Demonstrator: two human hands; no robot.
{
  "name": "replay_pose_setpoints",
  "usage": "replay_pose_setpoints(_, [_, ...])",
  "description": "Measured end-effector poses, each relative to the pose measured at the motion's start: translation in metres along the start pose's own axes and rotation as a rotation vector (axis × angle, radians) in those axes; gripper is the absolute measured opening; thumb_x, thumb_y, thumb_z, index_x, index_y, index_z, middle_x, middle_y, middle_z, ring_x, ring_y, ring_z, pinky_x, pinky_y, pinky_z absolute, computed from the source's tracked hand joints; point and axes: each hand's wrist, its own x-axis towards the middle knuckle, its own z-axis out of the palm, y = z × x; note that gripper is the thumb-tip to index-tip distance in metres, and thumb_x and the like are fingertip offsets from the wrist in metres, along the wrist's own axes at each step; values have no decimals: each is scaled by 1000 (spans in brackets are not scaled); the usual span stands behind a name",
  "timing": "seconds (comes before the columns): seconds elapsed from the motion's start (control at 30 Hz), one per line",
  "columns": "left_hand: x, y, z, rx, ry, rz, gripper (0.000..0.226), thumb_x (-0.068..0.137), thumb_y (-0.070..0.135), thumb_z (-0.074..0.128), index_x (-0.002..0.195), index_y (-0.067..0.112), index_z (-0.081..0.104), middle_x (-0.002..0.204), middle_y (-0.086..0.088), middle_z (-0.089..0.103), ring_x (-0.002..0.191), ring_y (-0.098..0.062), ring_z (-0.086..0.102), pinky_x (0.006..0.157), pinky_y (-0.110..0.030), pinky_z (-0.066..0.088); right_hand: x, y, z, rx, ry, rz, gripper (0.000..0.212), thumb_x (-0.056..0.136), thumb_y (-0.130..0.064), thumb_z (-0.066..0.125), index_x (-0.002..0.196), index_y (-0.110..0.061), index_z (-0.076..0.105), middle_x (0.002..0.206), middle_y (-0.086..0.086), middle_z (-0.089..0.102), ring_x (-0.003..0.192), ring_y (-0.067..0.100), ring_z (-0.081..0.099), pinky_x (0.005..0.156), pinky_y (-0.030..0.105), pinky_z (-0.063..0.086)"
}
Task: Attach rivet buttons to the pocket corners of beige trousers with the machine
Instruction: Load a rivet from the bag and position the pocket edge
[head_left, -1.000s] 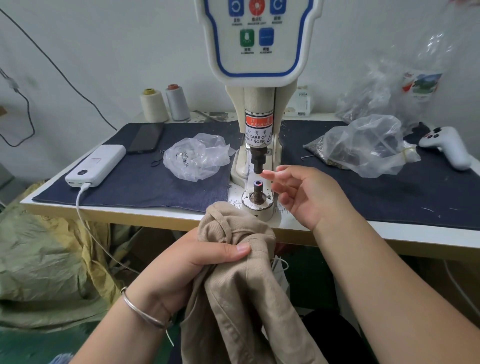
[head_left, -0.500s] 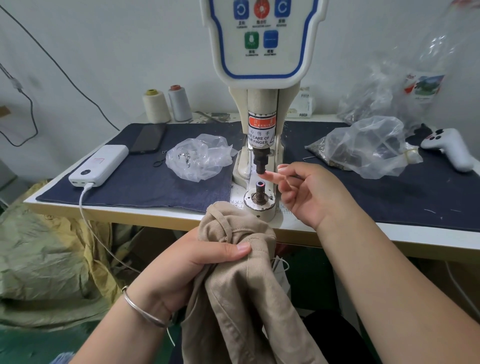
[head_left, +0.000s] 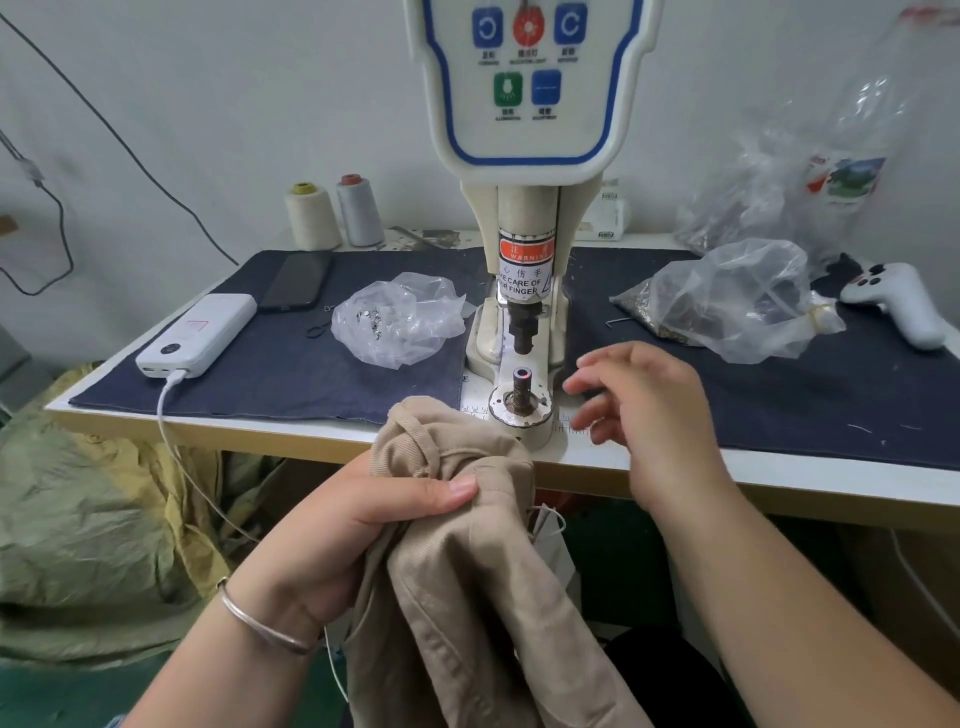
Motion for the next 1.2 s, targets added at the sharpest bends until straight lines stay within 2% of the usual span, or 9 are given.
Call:
replay_pose_setpoints(0.17, [-8,11,-18,2,33,28,40,69,6,78,109,5,73,111,-21,72,99,-30,72,79,-35,58,-50,2,18,-332,-186,-548,15,82,-1,68,83,-15,66,67,-6,63,57,8,59,52,16,47])
replay_pose_setpoints(0.27, [-14,17,-31,-23,75,48,40,72,7,72,111,3,72,115,-26,69,101,-33,71,81,-38,59,-54,-8,52,-400,-265,-725,19,85,2,50,88,-7,66,74,-4,62,69,9,58,61,21,47])
replay_pose_setpoints(0.4, [-21,19,-47,-88,89,8,41,77,5,68,117,-2,68,119,-29,67,104,-37,69,85,-42,58,-17,-20,123,-689,-397,-631,30,77,7,42,93,-4,64,93,8,64,91,26,56,75,36,47])
replay_pose_setpoints(0.5, [-24,22,-56,-116,121,-11,44,72,7,74,114,-3,70,110,-28,70,96,-35,72,80,-40,59,30,-21,173,-1176,-363,-602,24,84,1,49,68,-14,41,74,2,42,87,26,44,68,28,38])
replay_pose_setpoints(0.6, [-25,28,-65,-142,138,-18,46,66,11,78,110,-4,72,102,-25,72,90,-32,73,75,-38,60,63,-14,196,-1497,-318,-650,22,84,-9,57,105,-16,59,108,4,56,112,24,46,89,35,38])
replay_pose_setpoints(0.67, [-23,31,-70,-145,132,-17,42,68,8,77,108,-3,73,102,-25,72,90,-31,73,74,-37,59,78,-7,202,-1560,-321,-625,24,85,-16,58,108,-19,58,116,4,58,115,24,46,94,38,35])
replay_pose_setpoints(0.77, [-18,35,-75,-129,131,-3,35,72,4,71,107,-4,73,106,-26,71,93,-31,72,76,-36,59,91,0,205,-1643,-362,-656,8,83,-16,53,78,-19,48,105,1,61,100,24,48,93,38,31])
replay_pose_setpoints(0.9, [-13,36,-82,-132,133,-5,35,72,4,70,106,-5,72,105,-27,70,91,-32,72,76,-37,59,100,4,210,-1700,-436,-631,25,84,-15,52,104,-27,59,80,-7,49,90,21,48,83,35,27])
replay_pose_setpoints(1.2, [-8,35,-92,-134,67,-5,36,70,10,76,105,-1,74,103,-23,72,94,-30,72,78,-36,58,111,7,224,-1700,-390,-635,11,83,-17,54,87,-22,46,73,-5,44,87,23,47,77,33,29])
